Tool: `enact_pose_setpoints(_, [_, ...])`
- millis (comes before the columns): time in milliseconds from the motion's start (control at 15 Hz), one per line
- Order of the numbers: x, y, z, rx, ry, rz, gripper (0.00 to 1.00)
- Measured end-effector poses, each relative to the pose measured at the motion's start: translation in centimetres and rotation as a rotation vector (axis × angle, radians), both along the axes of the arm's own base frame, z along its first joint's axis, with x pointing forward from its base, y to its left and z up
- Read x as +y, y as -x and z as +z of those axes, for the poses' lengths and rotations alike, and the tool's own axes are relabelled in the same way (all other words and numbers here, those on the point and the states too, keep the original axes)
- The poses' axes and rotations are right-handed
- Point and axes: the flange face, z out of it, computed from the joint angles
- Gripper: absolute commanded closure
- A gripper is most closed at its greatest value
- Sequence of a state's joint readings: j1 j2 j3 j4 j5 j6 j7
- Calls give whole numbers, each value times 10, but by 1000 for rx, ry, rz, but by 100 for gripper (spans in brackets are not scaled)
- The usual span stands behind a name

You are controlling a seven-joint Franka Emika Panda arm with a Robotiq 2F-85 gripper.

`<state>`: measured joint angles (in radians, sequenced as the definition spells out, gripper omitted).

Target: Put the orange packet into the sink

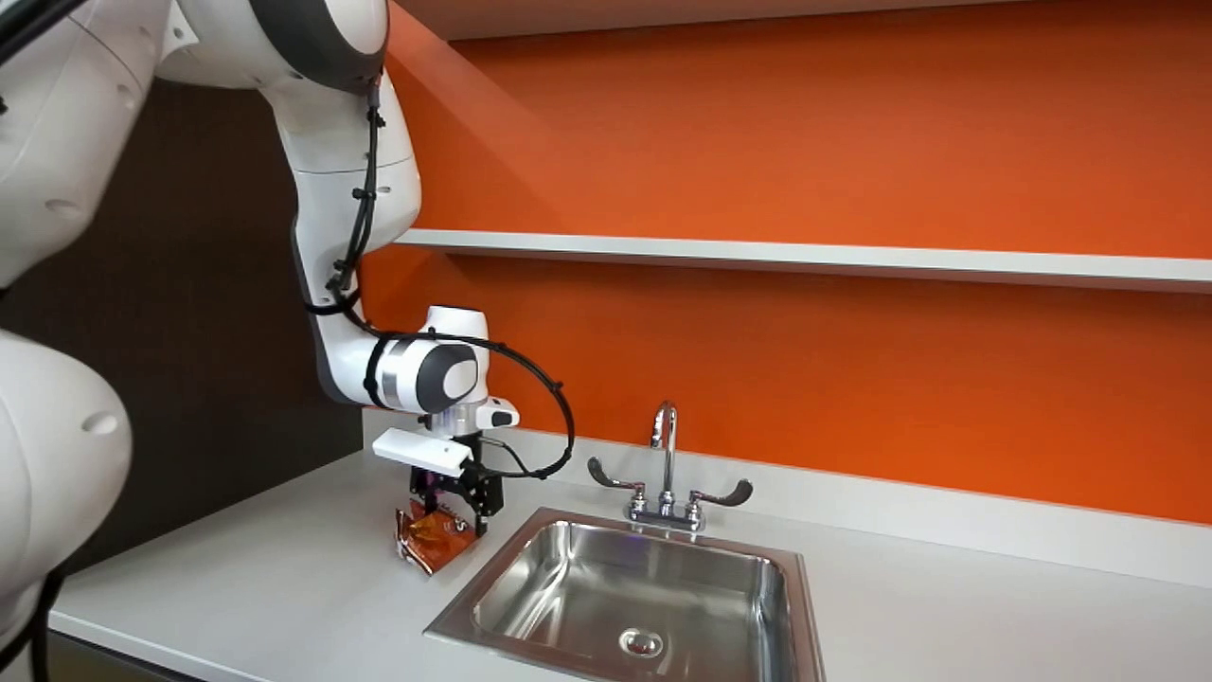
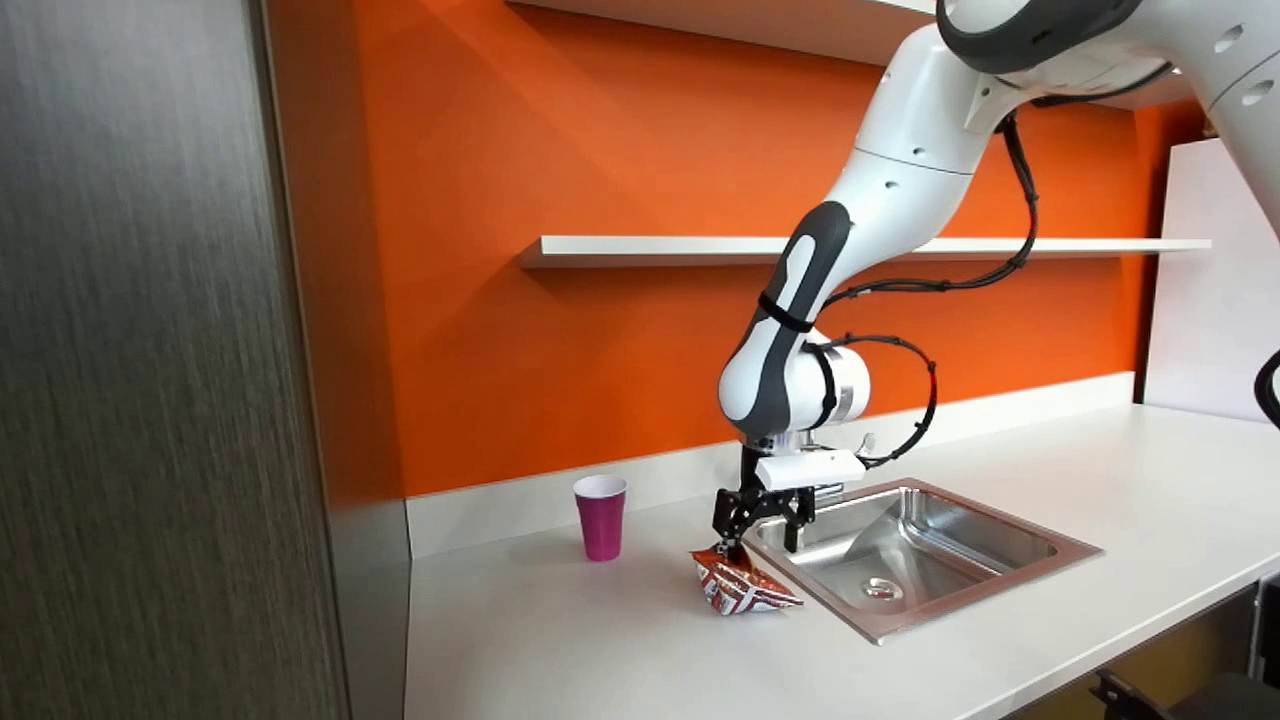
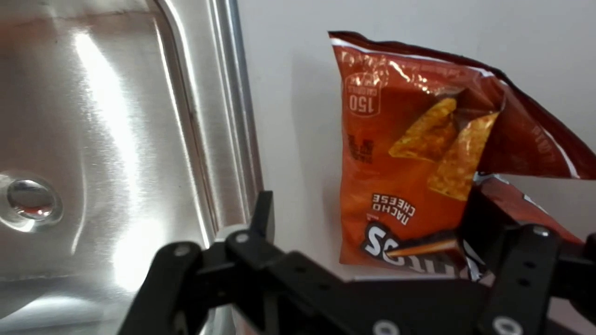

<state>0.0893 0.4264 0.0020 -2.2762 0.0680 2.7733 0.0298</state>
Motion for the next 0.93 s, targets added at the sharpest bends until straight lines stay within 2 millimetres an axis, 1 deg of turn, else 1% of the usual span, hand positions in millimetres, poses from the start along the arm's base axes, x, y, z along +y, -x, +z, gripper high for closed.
enact_pose_setpoints(67, [0, 0, 0, 0, 0, 0, 35])
enact_pose_setpoints(133, [1, 0, 0, -1, 0, 1, 44])
enact_pose_setpoints(267, [2, 0, 0, -1, 0, 3, 60])
enact_pose_setpoints(600, [6, 1, -1, 1, -3, 11, 98])
enact_pose_setpoints(667, [7, 1, -2, 4, -3, 13, 100])
enact_pose_setpoints(933, [9, 2, -5, 9, -4, 14, 100])
